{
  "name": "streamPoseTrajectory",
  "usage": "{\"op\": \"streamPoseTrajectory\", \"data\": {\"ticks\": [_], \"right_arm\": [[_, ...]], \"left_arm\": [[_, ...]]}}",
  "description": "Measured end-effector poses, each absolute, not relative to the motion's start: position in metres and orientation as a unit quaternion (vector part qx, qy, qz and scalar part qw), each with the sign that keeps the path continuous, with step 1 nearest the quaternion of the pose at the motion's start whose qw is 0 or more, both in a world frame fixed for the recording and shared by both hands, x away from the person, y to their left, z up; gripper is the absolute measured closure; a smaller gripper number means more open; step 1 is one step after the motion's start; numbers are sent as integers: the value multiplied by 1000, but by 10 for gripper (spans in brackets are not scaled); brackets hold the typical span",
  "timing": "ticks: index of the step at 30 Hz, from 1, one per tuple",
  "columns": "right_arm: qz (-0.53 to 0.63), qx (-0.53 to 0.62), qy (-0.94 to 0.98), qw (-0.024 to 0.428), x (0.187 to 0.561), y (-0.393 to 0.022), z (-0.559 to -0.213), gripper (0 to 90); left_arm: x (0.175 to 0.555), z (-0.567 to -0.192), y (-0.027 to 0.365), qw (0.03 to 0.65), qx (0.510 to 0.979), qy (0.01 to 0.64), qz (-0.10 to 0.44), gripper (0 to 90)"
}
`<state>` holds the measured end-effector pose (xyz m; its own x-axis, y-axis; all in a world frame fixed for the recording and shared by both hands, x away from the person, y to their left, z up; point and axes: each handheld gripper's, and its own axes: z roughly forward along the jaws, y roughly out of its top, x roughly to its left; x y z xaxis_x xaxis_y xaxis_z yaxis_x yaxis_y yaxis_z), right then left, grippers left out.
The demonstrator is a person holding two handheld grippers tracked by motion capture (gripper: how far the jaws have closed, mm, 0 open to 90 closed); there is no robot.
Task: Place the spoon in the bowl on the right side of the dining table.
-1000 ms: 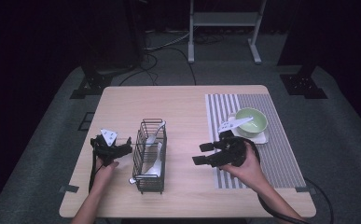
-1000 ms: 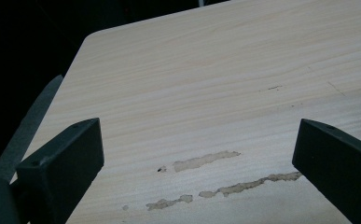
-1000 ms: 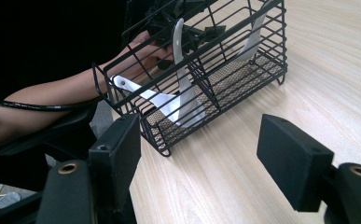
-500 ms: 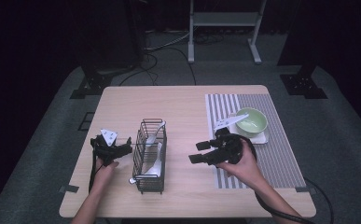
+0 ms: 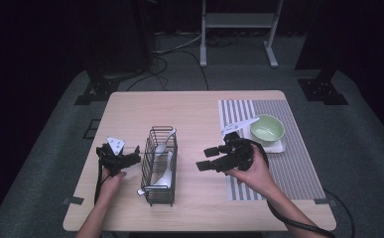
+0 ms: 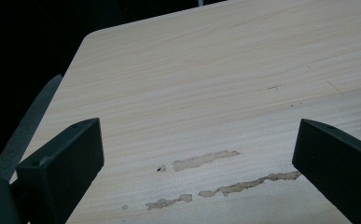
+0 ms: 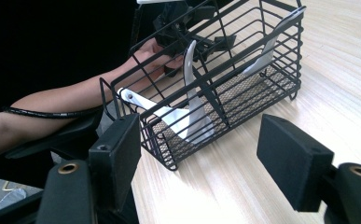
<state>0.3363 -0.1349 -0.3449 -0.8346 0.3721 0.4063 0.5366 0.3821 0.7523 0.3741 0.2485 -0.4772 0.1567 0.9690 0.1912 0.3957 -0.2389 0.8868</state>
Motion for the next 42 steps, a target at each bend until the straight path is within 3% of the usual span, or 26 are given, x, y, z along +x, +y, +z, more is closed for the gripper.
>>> {"op": "streamPoseTrajectory", "data": {"ticks": [42], "right_arm": [[-465, -272, -835, 115, 358, -88, -331, 295]], "left_arm": [[374, -477, 249, 354, 674, 507, 404, 9]]}}
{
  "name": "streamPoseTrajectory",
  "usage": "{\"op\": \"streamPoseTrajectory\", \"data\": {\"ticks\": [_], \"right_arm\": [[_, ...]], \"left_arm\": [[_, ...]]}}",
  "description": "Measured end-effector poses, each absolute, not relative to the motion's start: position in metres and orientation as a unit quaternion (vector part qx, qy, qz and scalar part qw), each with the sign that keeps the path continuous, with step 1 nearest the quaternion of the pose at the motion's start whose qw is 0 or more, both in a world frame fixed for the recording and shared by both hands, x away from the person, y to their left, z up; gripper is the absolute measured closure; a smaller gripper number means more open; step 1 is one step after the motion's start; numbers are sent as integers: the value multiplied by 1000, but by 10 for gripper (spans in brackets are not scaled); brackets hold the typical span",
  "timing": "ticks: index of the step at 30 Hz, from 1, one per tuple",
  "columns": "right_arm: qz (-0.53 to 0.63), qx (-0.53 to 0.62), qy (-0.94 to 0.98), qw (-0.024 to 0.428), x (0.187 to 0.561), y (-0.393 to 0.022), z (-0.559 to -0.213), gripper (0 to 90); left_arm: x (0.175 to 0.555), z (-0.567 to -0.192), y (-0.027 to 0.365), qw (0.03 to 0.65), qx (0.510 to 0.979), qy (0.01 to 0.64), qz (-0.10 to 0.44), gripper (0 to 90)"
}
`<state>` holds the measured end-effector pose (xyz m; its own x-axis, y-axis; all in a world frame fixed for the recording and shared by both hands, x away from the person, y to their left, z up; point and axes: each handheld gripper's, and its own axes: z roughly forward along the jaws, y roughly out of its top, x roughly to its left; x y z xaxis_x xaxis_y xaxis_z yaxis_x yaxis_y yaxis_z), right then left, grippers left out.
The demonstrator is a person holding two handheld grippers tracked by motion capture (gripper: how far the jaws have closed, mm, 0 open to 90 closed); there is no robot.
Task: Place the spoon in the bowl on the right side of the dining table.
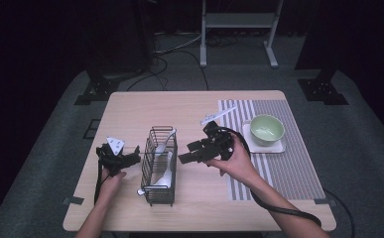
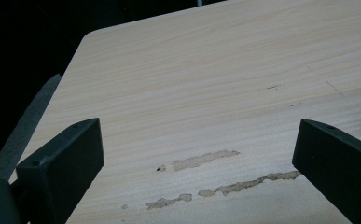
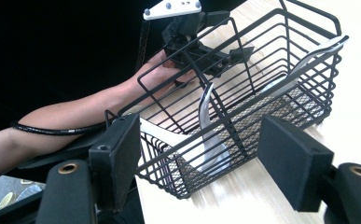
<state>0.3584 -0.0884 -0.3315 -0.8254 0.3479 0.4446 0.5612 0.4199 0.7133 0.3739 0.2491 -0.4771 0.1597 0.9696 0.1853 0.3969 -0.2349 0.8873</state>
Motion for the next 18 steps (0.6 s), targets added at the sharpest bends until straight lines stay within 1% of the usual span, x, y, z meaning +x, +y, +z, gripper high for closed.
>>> {"op": "streamPoseTrajectory", "data": {"ticks": [14, 18], "right_arm": [[-461, -272, -835, 123, 364, -76, -334, 296], [-459, -273, -836, 128, 365, -71, -335, 308]], "left_arm": [[374, -477, 249, 354, 674, 507, 404, 10], [374, -477, 249, 355, 674, 507, 403, 9]]}}
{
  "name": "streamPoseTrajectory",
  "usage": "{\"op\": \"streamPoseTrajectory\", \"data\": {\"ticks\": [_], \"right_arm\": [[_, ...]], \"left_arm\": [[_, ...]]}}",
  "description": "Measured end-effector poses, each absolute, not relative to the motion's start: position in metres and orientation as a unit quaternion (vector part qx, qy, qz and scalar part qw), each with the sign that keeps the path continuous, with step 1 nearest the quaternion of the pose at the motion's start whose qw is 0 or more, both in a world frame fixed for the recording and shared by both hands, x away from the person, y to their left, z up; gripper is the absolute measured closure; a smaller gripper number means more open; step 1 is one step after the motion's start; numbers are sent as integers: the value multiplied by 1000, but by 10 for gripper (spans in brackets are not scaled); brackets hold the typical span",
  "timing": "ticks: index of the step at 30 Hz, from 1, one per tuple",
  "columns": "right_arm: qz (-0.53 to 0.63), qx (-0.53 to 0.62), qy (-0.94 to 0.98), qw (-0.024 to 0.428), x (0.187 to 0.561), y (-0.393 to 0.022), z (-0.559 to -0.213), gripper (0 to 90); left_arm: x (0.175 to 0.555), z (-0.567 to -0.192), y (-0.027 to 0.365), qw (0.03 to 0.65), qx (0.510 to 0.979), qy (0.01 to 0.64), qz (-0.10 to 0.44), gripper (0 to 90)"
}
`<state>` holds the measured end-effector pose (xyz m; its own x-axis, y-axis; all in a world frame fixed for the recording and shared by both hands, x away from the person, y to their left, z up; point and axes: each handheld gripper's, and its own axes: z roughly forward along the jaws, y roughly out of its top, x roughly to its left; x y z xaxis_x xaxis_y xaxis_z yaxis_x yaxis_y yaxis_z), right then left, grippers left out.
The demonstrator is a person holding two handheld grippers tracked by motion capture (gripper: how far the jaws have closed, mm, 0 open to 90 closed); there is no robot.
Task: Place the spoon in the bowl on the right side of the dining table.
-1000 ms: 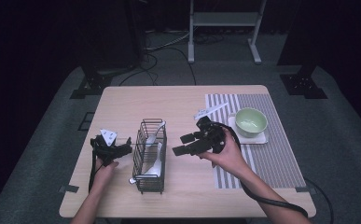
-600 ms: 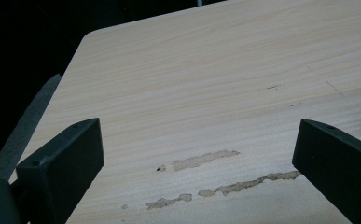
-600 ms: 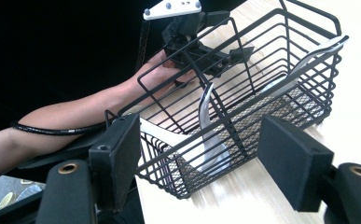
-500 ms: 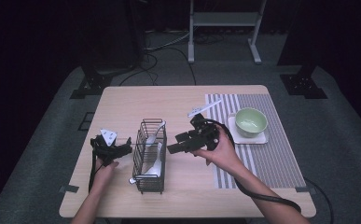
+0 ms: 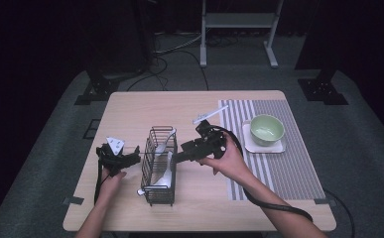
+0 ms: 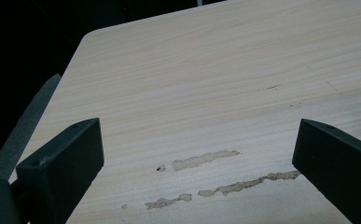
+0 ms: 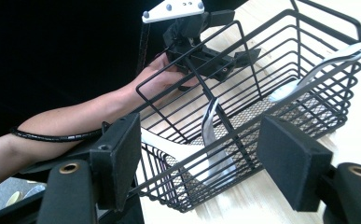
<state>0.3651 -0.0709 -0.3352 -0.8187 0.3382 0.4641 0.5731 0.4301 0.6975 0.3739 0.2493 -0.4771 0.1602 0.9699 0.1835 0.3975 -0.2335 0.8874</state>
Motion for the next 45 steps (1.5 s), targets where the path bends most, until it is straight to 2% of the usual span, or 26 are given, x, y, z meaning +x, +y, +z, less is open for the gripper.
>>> {"op": "streamPoseTrajectory", "data": {"ticks": [14, 21, 31, 35, 36, 38, 42, 45], "right_arm": [[-445, -277, -842, 127, 369, -57, -341, 343], [-433, -297, -842, 125, 372, -49, -343, 483], [-431, -324, -832, 133, 377, -48, -344, 583], [-430, -328, -830, 136, 377, -46, -345, 647], [-430, -329, -830, 130, 376, -46, -345, 694], [-431, -330, -830, 127, 375, -46, -345, 730], [-432, -329, -830, 126, 374, -46, -344, 758], [-436, -325, -831, 121, 371, -48, -343, 822]], "left_arm": [[374, -477, 249, 354, 675, 506, 403, 10], [374, -477, 249, 355, 675, 506, 402, 10], [374, -477, 249, 355, 675, 507, 402, 10], [374, -477, 249, 355, 675, 507, 402, 9], [374, -477, 249, 355, 675, 507, 402, 10], [374, -477, 250, 355, 675, 507, 401, 10], [374, -477, 249, 355, 675, 506, 402, 9], [374, -477, 249, 354, 675, 506, 402, 10]]}}
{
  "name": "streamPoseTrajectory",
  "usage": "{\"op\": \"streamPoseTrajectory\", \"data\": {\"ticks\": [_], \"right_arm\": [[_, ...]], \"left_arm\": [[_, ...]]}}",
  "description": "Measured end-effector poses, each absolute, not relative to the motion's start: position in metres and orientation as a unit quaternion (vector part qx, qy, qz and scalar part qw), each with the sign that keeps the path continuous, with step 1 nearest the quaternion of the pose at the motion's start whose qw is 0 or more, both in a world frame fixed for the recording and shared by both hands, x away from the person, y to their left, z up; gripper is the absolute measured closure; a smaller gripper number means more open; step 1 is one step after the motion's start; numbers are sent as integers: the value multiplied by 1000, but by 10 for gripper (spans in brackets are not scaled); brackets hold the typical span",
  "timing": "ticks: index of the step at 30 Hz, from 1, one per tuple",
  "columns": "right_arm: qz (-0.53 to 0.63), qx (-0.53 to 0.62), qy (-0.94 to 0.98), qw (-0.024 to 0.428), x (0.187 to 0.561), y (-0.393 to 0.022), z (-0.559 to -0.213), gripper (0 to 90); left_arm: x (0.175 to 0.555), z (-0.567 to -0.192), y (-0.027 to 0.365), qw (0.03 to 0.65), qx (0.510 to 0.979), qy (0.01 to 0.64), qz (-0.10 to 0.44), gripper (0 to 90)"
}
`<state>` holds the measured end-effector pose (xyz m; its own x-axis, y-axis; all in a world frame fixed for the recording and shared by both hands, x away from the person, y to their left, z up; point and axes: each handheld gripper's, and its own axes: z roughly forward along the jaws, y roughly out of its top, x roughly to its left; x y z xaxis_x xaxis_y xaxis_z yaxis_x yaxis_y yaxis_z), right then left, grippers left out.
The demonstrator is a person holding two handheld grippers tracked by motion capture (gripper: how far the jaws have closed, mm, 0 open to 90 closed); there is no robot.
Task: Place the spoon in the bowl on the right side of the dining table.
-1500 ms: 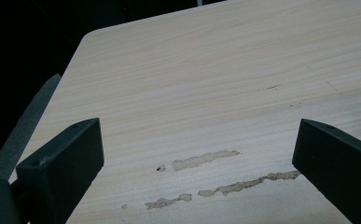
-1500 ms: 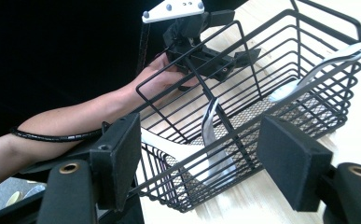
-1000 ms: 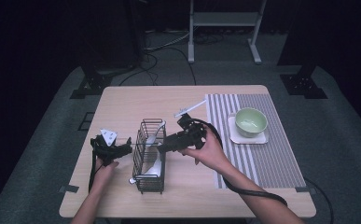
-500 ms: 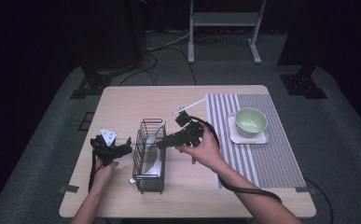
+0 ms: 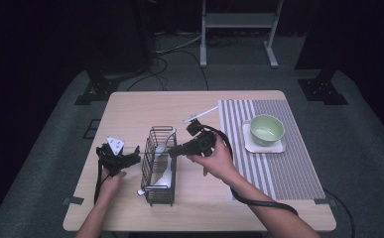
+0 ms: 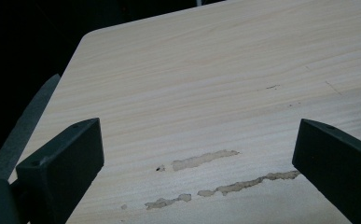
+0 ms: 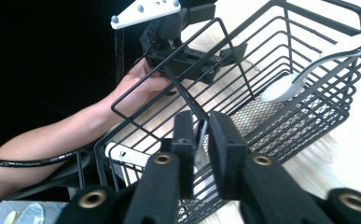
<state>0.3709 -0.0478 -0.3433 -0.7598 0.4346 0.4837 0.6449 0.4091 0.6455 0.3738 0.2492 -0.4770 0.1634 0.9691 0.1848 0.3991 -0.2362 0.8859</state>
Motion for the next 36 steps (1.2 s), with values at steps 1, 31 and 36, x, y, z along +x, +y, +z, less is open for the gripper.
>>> {"op": "streamPoseTrajectory", "data": {"ticks": [1, 31, 36], "right_arm": [[-437, -325, -830, 119, 370, -49, -343, 825], [-504, -339, -769, 197, 369, -68, -331, 857], [-512, -338, -764, 199, 369, -72, -327, 857]], "left_arm": [[374, -477, 249, 354, 676, 506, 402, 10], [374, -477, 249, 353, 677, 505, 404, 10], [374, -477, 249, 353, 676, 505, 404, 10]]}}
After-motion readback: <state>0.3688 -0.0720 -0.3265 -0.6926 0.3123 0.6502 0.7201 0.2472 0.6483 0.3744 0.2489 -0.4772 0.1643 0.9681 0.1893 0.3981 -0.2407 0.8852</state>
